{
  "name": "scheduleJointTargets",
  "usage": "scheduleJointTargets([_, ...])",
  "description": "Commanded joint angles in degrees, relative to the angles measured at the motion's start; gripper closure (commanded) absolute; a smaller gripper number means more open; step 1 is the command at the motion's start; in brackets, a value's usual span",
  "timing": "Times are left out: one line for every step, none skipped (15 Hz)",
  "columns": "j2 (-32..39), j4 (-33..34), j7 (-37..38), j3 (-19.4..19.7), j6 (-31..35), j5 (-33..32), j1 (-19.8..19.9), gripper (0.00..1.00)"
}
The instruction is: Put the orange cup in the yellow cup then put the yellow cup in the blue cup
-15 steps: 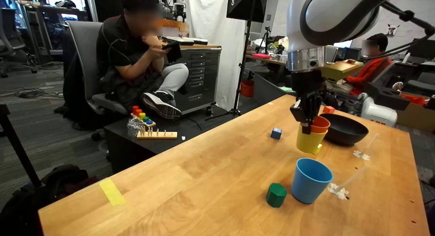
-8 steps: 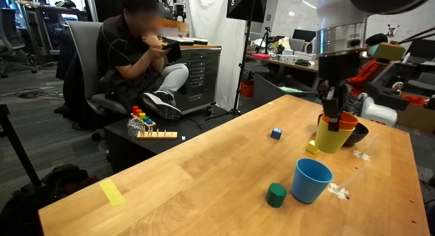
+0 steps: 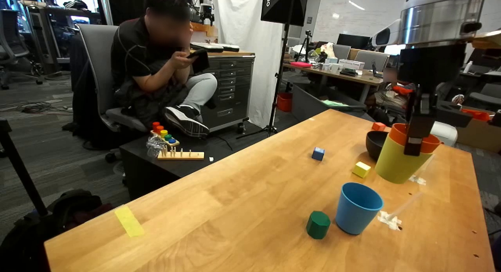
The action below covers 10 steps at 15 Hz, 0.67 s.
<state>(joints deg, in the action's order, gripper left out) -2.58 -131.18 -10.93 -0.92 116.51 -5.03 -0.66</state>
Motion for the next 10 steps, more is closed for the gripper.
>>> scheduleJointTargets([-4.09, -4.05, -2.10, -0.95, 3.23, 1.91, -1.52, 0.98])
scheduleJointTargets([-4.22, -4.43, -2.07, -1.25, 3.96, 2.06, -1.96, 0.98])
scheduleJointTargets([-4.12, -4.71, -1.93, -1.53, 4.83, 2.10, -2.36, 0.98])
scheduleJointTargets([-3.87, -4.92, -1.60, -1.80, 5.73, 1.86, -2.76, 0.98])
scheduleJointTargets([-3.54, -5.11, -1.37, -2.01, 6.63, 1.62, -3.08, 0.98])
scheduleJointTargets([-3.09, -5.18, -1.04, -2.24, 7.58, 1.40, -3.35, 0.98])
scheduleJointTargets([-2.75, -5.23, -0.94, -2.42, 8.23, 1.35, -3.56, 0.98])
scheduleJointTargets([-2.34, -5.29, -0.78, -2.57, 9.04, 1.31, -3.75, 0.98])
scheduleJointTargets([-1.93, -5.44, -0.74, -2.71, 9.97, 1.28, -3.89, 0.98])
scheduleJointTargets([-1.46, -5.44, -0.77, -2.80, 10.57, 1.45, -3.98, 0.98])
